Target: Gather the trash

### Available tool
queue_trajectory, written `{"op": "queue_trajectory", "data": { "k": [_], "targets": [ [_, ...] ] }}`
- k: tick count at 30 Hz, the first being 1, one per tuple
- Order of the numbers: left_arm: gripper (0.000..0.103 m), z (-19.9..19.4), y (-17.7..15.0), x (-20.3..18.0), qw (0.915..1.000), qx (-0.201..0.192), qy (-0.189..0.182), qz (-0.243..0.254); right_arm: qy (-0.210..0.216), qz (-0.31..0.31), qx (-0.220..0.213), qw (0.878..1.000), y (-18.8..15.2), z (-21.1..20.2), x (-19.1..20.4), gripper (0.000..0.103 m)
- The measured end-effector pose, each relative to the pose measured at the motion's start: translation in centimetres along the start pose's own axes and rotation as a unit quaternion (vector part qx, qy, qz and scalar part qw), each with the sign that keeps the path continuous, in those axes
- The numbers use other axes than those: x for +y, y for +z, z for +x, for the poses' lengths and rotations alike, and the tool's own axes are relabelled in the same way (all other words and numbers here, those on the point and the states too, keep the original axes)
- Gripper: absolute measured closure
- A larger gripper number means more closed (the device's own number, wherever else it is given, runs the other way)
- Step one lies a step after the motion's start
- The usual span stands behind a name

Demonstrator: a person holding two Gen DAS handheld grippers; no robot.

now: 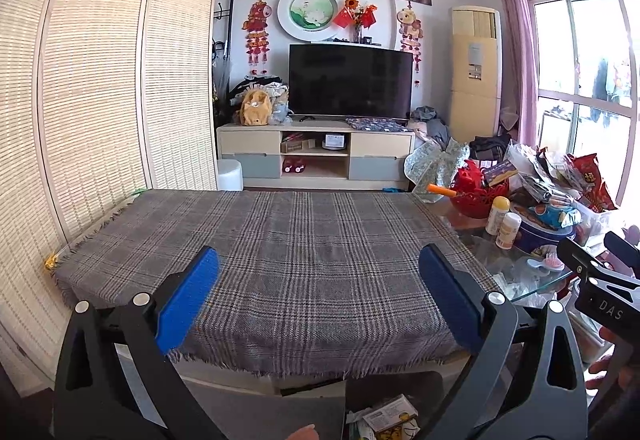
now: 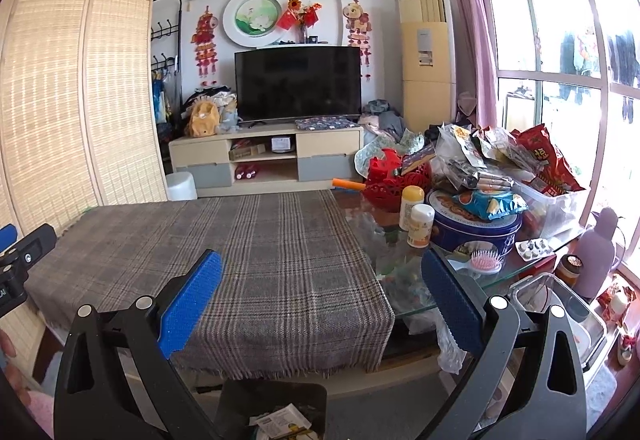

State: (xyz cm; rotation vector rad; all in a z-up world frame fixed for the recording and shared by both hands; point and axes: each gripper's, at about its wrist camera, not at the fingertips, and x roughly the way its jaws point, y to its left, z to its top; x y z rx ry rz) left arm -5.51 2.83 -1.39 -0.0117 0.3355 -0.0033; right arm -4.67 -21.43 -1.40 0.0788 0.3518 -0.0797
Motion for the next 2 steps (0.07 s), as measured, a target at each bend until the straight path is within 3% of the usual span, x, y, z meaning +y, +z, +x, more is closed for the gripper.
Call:
{"op": "queue_trajectory", "data": {
  "k": [2],
  "targets": [
    [0.008,0.16,-0.06,-0.24,1.0000,0.004,0.001,0.006,-0.002,0.001,0.001,1.000,0.00,0.05,-0.08,0.003]
  ]
}}
